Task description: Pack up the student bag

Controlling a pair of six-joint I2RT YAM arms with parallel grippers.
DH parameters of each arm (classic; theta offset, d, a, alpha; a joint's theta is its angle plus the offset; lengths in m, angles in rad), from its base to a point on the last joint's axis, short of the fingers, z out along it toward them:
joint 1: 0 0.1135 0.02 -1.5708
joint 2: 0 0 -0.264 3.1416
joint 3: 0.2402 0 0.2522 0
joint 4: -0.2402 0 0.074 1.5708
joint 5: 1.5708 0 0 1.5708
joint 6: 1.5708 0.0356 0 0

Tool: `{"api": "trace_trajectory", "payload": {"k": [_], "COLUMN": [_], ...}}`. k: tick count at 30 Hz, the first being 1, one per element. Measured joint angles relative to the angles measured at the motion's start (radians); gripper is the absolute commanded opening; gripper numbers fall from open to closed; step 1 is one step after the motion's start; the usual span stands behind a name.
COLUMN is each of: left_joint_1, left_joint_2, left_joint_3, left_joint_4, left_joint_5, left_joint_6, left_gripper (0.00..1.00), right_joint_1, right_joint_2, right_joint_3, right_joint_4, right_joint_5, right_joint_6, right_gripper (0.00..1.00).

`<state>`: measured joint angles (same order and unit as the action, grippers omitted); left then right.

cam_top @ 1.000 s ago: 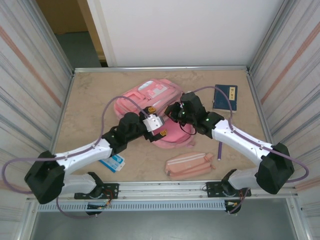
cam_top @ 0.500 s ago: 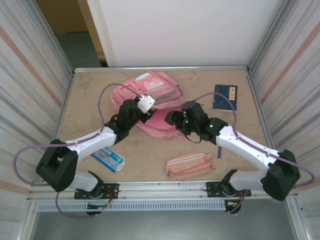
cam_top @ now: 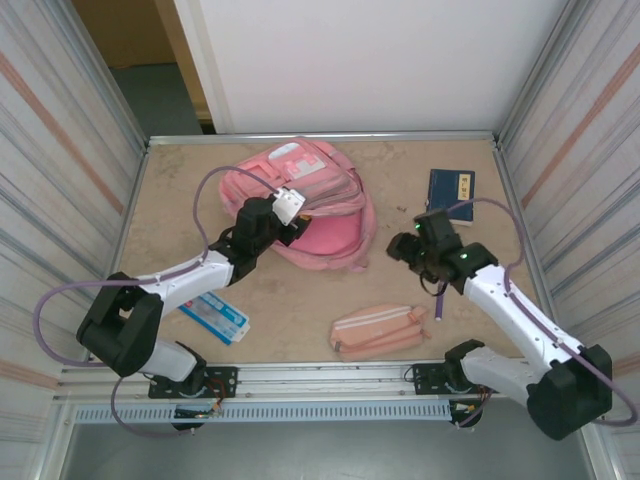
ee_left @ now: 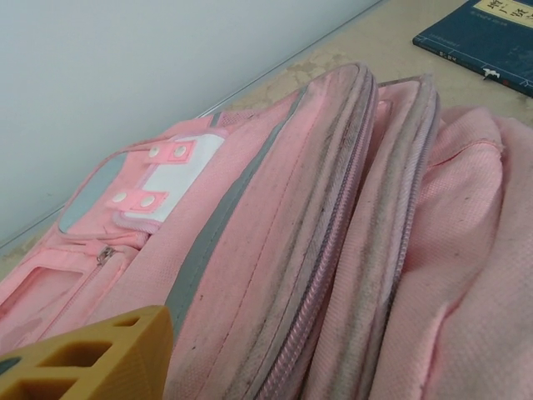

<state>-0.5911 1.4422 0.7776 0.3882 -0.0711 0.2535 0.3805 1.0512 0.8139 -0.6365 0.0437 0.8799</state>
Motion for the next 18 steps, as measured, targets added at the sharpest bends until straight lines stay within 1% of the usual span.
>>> {"api": "trace_trajectory", "payload": {"k": [2, 5, 9, 12, 15, 18], "left_joint_1": [0.001, 0.001, 0.010, 0.030, 0.048, 0.049], "left_joint_2": [0.008, 0.030, 0.052, 0.052, 0.047, 0.035], "left_joint_3": [0.000, -0.001, -0.019, -0.042, -0.074, -0.116], "left_joint_4": [0.006, 0.007, 0.014, 0.011, 0.011, 0.003], "left_joint_5": [0.001, -0.001, -0.012, -0.027, -0.022, -0.028], "left_joint_6": [-0.011, -0.023, -0.031, -0.056, -0.080, -0.123], "left_gripper": [0.69, 0.73, 0.81, 0.86, 0.89, 0.95], "right_joint_1": [-0.117, -0.250, -0.386, -0.494, -0.570, -0.601], "right_joint_2": [0.035, 0.136, 0.320, 0.467, 0.596, 0.735], "right_joint_3": [0.025, 0.080, 0.175, 0.275, 0.363, 0.470], "right_joint_4": [0.012, 0.059, 0.117, 0.154, 0.202, 0.214], "right_joint_5": [-0.014, -0.017, -0.026, -0.033, -0.002, 0.014], "right_joint_6": [-0.061, -0.153, -0.246, -0.297, -0.354, -0.418], "right_gripper": [0.76, 0.76, 0.76, 0.73, 0.71, 0.67]}}
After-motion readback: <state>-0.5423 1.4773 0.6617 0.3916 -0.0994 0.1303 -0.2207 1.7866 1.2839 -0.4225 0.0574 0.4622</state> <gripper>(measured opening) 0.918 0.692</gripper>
